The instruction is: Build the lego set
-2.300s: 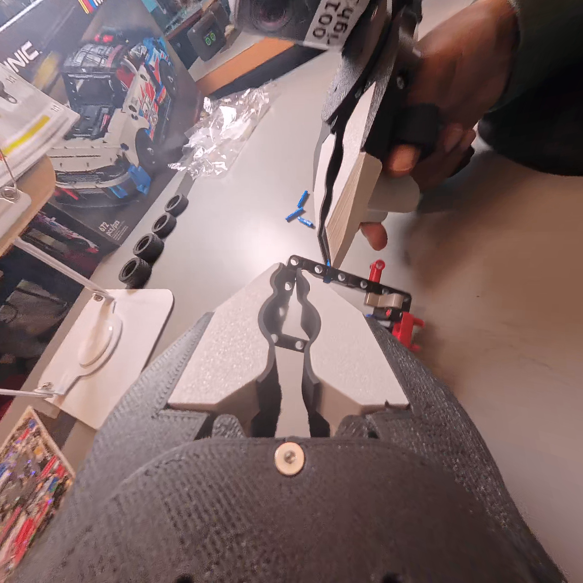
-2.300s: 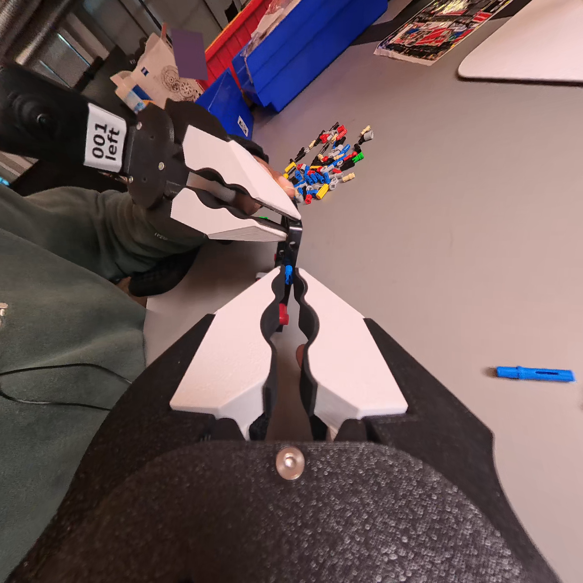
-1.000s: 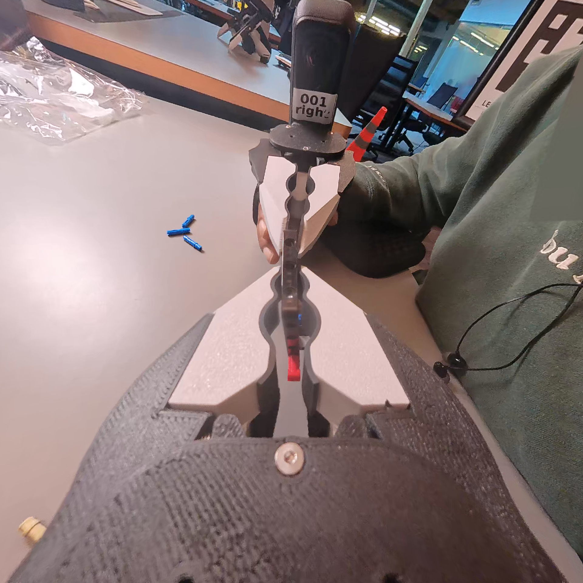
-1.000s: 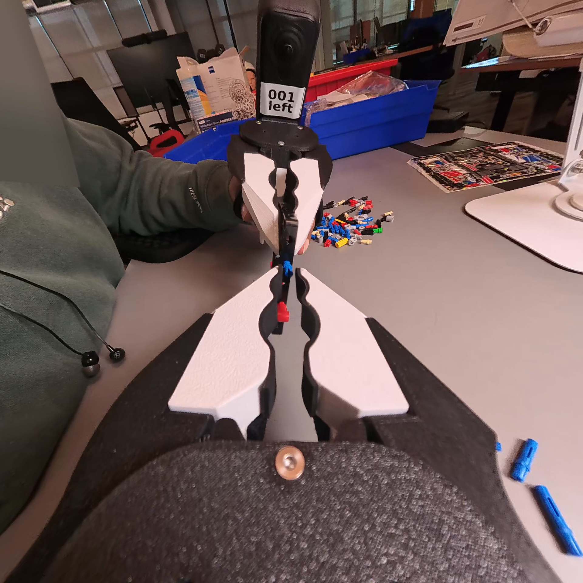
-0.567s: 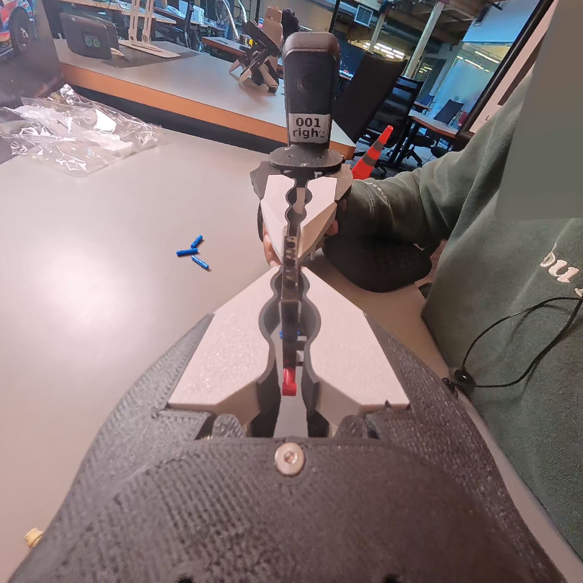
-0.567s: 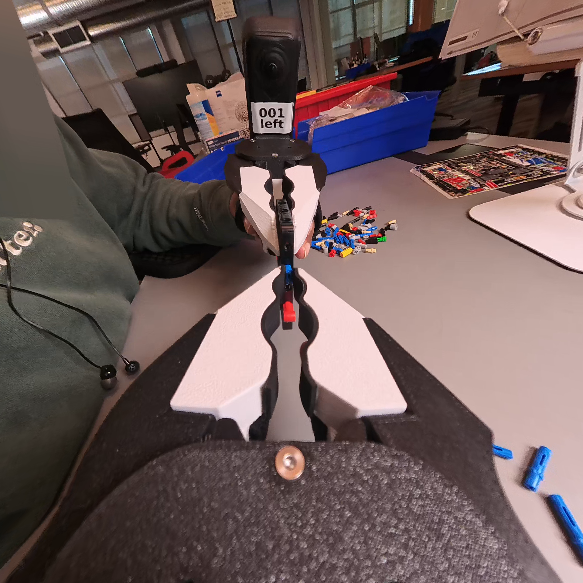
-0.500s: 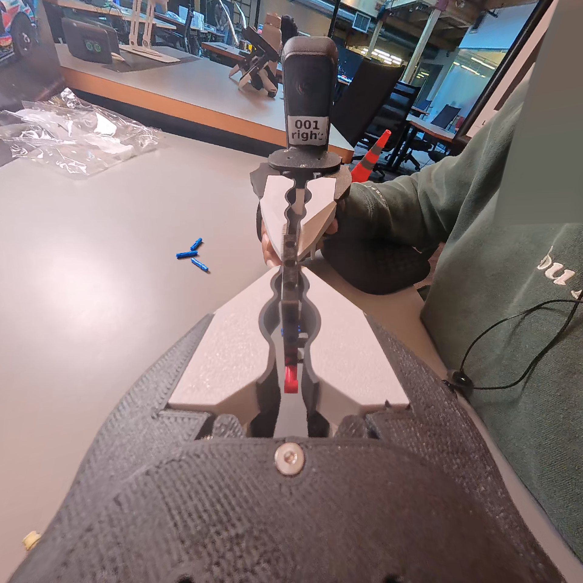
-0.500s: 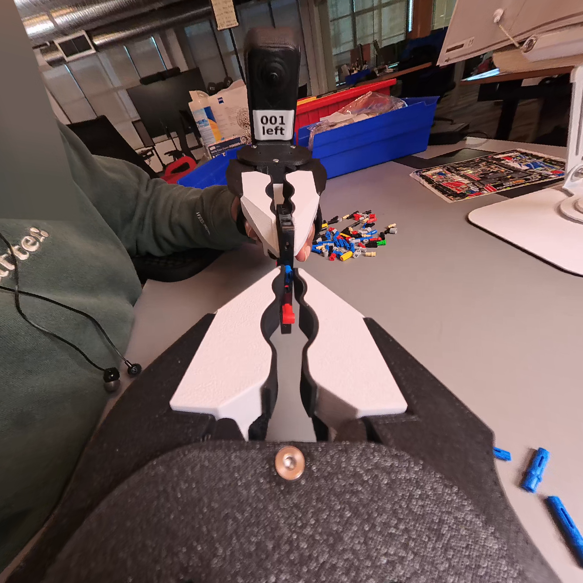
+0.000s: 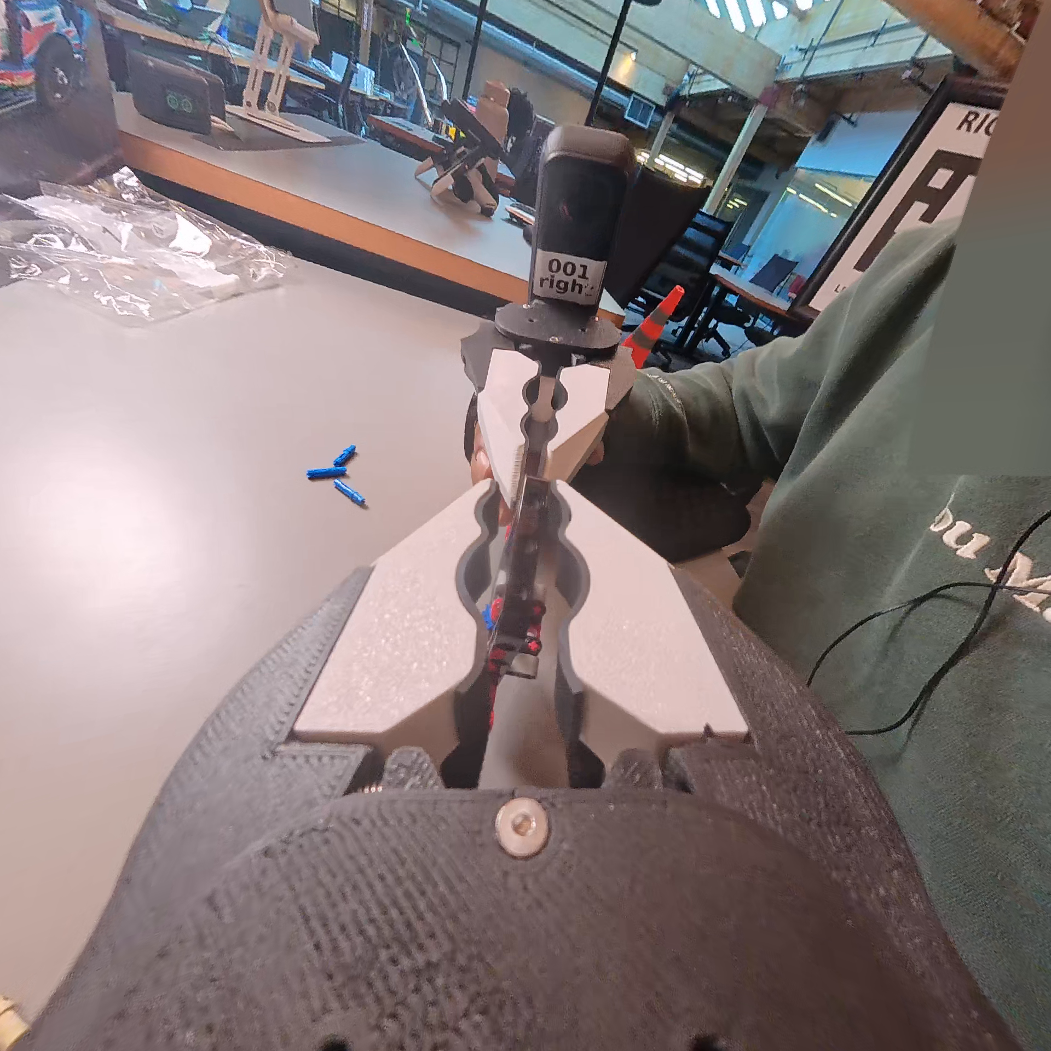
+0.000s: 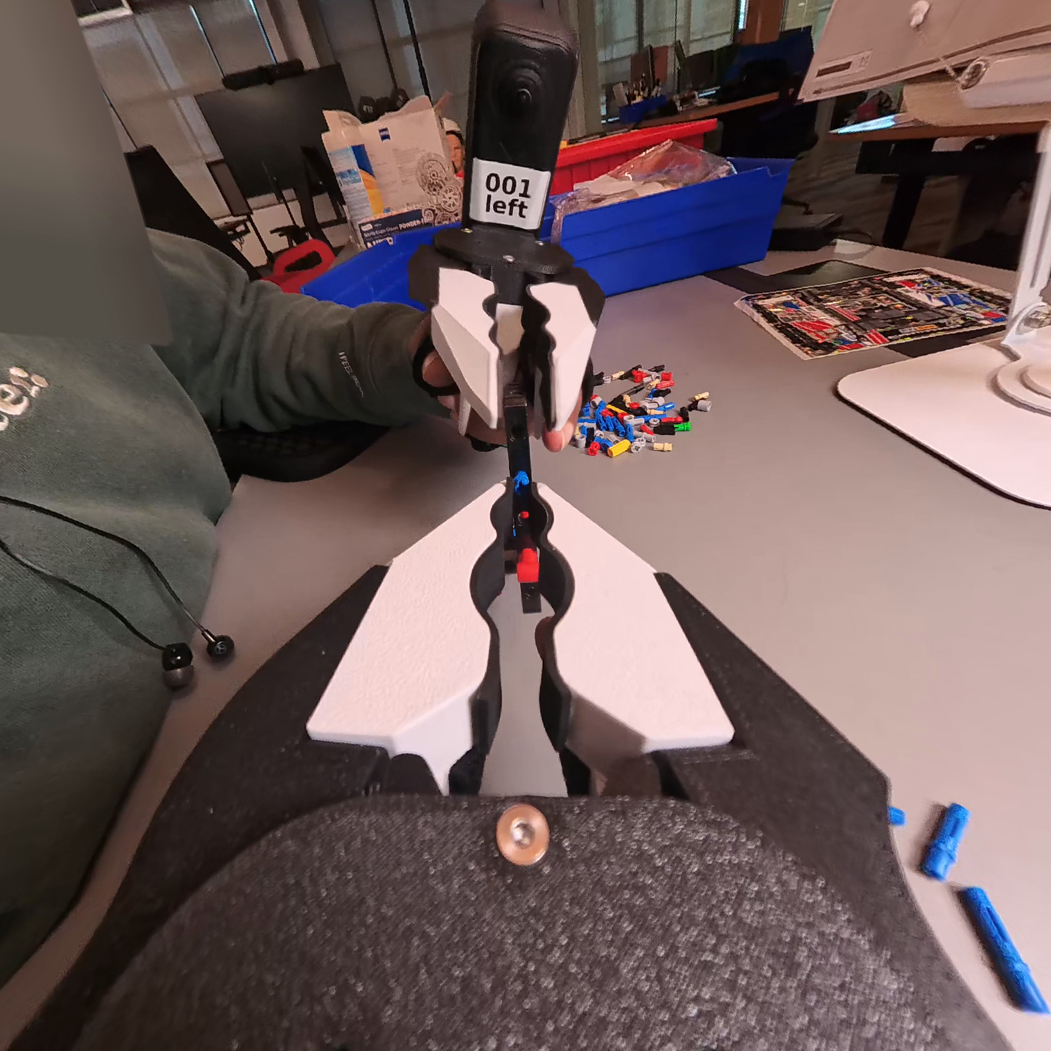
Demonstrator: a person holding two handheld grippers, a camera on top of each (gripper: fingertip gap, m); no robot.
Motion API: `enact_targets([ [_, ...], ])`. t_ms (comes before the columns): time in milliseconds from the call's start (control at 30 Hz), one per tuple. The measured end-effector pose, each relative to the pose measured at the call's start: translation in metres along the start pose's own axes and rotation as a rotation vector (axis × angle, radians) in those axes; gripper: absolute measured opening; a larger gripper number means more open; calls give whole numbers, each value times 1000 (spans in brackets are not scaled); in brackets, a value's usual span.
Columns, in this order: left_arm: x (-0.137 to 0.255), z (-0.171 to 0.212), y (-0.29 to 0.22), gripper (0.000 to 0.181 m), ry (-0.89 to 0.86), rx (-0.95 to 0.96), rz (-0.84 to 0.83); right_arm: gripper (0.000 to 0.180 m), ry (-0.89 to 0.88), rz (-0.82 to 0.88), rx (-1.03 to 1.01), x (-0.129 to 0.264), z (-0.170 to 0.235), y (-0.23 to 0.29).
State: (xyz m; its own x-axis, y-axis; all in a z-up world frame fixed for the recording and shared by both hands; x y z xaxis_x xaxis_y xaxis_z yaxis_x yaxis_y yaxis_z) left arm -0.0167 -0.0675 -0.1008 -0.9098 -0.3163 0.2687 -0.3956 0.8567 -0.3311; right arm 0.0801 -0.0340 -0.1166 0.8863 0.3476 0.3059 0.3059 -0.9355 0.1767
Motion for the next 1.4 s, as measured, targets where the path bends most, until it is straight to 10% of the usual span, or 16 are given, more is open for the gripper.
enact_targets([
  [1400,-8,14,3,7,148,-18,3,2,193,81,84,-20,10,5],
])
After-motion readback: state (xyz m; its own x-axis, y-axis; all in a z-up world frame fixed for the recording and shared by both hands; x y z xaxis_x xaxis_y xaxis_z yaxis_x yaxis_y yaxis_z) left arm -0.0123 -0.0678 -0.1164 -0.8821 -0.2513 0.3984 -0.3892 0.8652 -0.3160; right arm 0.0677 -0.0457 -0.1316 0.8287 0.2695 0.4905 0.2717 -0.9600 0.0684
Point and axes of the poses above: each gripper's, where its closed fingertips meet, x back along the fingers, z out of its underside, y = z × x across the jaws, the point moved 5 cm from there along x, back along the fingers, and after that the axes turned 10 degrees about y, right-handed, at the moved point
